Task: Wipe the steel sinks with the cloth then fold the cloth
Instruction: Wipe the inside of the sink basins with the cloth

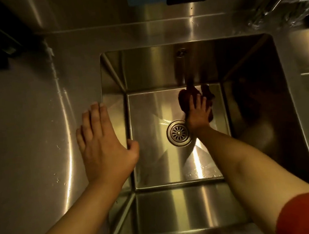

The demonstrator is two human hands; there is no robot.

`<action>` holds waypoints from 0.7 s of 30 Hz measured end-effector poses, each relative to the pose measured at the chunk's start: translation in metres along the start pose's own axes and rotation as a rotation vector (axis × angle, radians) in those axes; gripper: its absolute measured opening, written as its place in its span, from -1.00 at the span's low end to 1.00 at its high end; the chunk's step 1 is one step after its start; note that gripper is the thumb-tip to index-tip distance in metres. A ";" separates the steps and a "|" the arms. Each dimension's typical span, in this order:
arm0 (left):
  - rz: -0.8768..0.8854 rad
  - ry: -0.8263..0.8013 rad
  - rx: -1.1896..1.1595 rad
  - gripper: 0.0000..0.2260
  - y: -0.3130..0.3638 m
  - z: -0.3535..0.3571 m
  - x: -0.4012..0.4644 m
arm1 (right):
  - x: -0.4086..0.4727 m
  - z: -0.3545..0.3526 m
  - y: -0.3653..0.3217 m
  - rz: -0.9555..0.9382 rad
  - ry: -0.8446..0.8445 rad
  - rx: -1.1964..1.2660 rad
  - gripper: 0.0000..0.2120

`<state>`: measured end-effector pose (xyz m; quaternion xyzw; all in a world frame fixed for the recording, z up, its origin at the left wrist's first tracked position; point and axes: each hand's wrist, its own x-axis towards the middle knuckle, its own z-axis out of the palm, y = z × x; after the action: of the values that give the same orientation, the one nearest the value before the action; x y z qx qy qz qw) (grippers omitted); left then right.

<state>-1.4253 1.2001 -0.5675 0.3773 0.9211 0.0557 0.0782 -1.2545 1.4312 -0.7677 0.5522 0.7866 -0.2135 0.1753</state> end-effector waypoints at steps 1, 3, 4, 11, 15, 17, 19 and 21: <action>-0.001 0.000 -0.003 -0.01 0.000 0.000 0.000 | 0.003 0.003 -0.015 -0.029 0.020 0.005 -0.26; 0.000 -0.004 -0.002 -0.02 0.002 -0.002 0.000 | 0.006 0.008 -0.043 -0.106 0.037 -0.002 -0.21; 0.001 -0.009 0.007 -0.02 0.002 -0.003 -0.001 | 0.006 0.012 -0.059 -0.154 0.027 -0.015 -0.19; 0.013 0.009 0.015 -0.03 0.003 -0.004 -0.002 | -0.044 0.067 -0.134 -0.624 -0.124 -0.205 -0.30; 0.011 0.008 0.012 -0.02 0.002 -0.003 -0.001 | -0.082 0.086 -0.095 -0.826 -0.180 -0.287 -0.31; 0.008 0.009 0.014 -0.01 0.001 -0.002 -0.002 | -0.097 0.091 -0.055 -0.975 -0.210 -0.380 -0.28; 0.009 0.013 0.023 -0.01 0.000 -0.001 -0.001 | -0.110 0.090 -0.009 -1.040 -0.254 -0.449 -0.24; 0.010 0.005 0.031 -0.02 0.000 -0.001 -0.001 | -0.115 0.080 0.036 -0.999 -0.293 -0.470 -0.25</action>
<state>-1.4252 1.1996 -0.5669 0.3828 0.9202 0.0426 0.0699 -1.1799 1.3083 -0.7823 0.0241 0.9460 -0.1641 0.2786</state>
